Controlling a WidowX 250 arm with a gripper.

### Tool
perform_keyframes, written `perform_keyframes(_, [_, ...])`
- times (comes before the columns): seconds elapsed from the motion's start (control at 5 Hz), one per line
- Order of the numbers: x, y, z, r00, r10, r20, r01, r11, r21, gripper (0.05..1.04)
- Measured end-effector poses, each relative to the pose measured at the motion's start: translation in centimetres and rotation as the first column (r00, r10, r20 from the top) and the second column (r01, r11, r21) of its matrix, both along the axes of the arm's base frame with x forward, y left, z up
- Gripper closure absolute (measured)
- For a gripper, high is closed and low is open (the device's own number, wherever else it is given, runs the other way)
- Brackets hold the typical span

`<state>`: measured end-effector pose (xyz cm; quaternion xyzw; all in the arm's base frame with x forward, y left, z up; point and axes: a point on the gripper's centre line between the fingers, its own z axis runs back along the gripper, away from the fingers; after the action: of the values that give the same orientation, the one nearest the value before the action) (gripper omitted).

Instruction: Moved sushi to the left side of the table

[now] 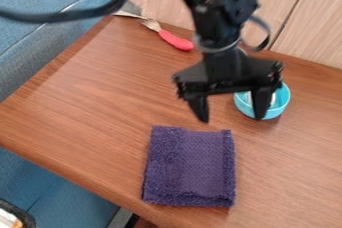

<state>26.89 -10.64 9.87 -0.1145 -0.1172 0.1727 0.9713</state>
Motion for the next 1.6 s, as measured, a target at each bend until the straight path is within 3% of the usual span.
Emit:
perform_keyframes(0.4, [5.4, -1.5, -1.1, 1.000, 0.004, 0.002, -0.004, 1.000, 0.025, 0.084])
perform_keyframes(0.6, [7.5, -1.5, -1.8, 1.000, 0.001, 0.010, -0.002, 0.998, 0.065, 0.084])
perform_keyframes(1.0, [10.0, -2.0, -4.2, 1.000, -0.030, -0.002, 0.030, 0.996, 0.080, 0.084])
perform_keyframes(1.2, [10.5, -1.8, -5.8, 0.999, -0.026, -0.022, 0.029, 0.993, 0.116, 0.084])
perform_keyframes(1.4, [10.6, -2.1, -5.9, 0.999, -0.029, -0.014, 0.031, 0.989, 0.146, 0.136])
perform_keyframes(1.6, [10.7, -2.2, -5.8, 1.000, -0.010, 0.011, 0.008, 0.986, 0.169, 0.411])
